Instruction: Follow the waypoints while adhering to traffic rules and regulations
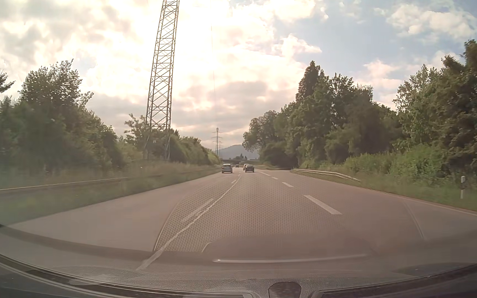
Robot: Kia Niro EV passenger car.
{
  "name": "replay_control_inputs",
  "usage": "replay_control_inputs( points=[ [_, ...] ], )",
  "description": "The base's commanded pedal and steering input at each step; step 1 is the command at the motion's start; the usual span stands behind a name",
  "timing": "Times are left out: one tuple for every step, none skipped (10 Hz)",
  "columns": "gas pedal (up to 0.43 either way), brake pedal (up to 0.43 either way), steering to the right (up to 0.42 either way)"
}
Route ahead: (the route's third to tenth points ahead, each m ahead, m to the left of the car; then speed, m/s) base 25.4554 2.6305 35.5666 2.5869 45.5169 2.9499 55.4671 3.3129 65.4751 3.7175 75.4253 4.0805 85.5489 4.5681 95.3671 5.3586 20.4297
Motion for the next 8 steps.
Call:
replay_control_inputs(
  points=[
    [0.189, 0.0, -0.004],
    [0.189, 0.0, -0.004],
    [0.189, 0.0, -0.004],
    [0.189, 0.0, -0.004],
    [0.189, 0.0, -0.004],
    [0.189, 0.0, -0.004],
    [0.189, 0.0, -0.004],
    [0.189, 0.0, -0.004]
  ],
)
